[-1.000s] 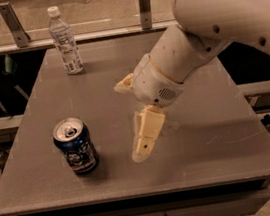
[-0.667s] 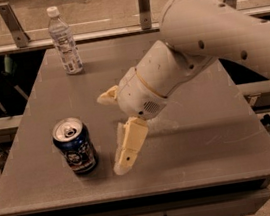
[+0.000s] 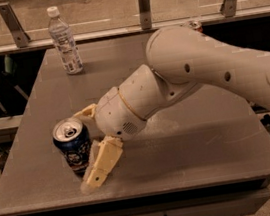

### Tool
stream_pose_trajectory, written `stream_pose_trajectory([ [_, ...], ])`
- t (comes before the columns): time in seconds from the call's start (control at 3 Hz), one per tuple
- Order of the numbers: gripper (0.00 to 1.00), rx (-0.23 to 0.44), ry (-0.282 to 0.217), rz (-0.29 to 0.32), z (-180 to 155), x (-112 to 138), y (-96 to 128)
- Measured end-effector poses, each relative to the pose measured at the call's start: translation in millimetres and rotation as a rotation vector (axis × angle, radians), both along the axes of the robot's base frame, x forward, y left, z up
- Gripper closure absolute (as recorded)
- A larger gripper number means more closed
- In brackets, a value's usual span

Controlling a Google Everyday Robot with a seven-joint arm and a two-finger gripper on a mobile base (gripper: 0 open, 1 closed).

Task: Knock pepsi can over

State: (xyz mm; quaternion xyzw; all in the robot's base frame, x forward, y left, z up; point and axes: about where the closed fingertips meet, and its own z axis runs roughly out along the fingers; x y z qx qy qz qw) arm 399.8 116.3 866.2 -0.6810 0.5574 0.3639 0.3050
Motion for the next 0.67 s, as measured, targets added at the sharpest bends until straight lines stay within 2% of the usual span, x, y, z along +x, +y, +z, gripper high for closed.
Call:
stream_pose_trajectory([
  [0.33, 0.27, 0.065, 0.012, 0.002, 2.7, -5.0, 19.9],
  [0.67, 0.5, 0.085, 0.011, -0.025, 5.8, 4.0, 20.8],
])
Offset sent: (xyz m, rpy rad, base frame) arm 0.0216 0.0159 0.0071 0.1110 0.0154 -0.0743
